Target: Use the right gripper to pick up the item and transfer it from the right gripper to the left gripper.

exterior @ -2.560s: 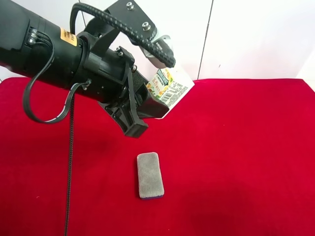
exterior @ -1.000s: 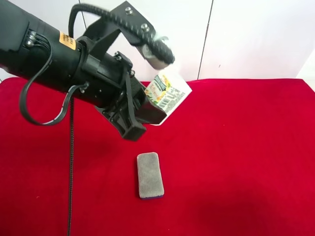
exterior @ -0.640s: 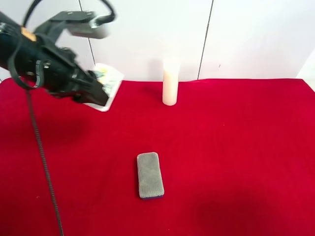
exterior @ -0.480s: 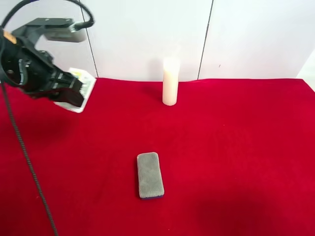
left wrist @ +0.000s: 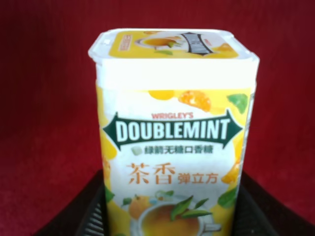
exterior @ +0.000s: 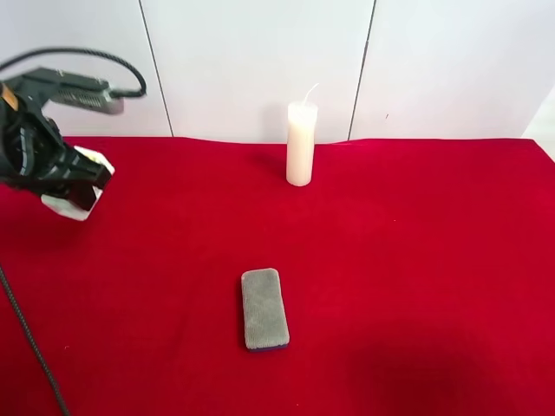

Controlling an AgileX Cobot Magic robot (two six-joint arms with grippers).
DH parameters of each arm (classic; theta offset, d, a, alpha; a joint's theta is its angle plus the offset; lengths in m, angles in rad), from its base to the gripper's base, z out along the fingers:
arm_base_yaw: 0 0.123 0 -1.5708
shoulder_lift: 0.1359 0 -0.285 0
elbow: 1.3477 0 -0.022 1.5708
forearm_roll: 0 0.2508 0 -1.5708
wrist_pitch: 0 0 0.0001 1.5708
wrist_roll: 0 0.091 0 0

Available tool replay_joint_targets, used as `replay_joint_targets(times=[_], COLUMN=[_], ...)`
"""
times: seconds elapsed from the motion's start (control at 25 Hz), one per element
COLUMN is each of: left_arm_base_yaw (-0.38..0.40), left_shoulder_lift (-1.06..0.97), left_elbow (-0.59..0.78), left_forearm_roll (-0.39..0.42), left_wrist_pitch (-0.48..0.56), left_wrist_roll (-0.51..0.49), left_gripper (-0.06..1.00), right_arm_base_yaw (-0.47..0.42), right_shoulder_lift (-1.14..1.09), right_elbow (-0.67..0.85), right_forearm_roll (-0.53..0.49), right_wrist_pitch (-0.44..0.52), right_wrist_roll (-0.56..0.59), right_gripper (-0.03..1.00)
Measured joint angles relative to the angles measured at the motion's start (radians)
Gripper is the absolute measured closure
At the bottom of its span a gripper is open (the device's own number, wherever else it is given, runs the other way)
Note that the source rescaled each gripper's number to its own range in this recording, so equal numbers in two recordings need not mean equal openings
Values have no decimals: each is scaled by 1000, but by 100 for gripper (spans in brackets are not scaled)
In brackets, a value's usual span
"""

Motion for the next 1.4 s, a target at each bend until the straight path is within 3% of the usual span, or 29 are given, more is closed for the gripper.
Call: replay_joint_targets(times=[0.56,1.0,1.04,1.16,1.2,1.28,1.4], left_arm_base_yaw=[0,0,0,0,0,0,0], left_shoulder_lift=[290,340,340,340,340,340,327], left_elbow=[-2,-6,-7,-8,-8,-8,-8], left_forearm_roll=[1,-8,-8,-8,-8,-8,-8], left_wrist_pitch=[-125,-189,-189,-187,-185,-176,-142], left_wrist_roll=[-3,-3,-3,-13,-15,-18,-23], left_gripper=[94,93,82,20,9,-1,-4], right_arm_base_yaw=[0,0,0,0,0,0,0], right_shoulder_lift=[0,0,0,0,0,0,0], right_elbow=[0,0,0,0,0,0,0], right_forearm_roll=[0,0,0,0,0,0,0], right_wrist_pitch=[0,0,0,0,0,0,0], right_wrist_roll=[0,0,0,0,0,0,0], right_gripper=[-2,-2,-2,-2,-2,-2,-2])
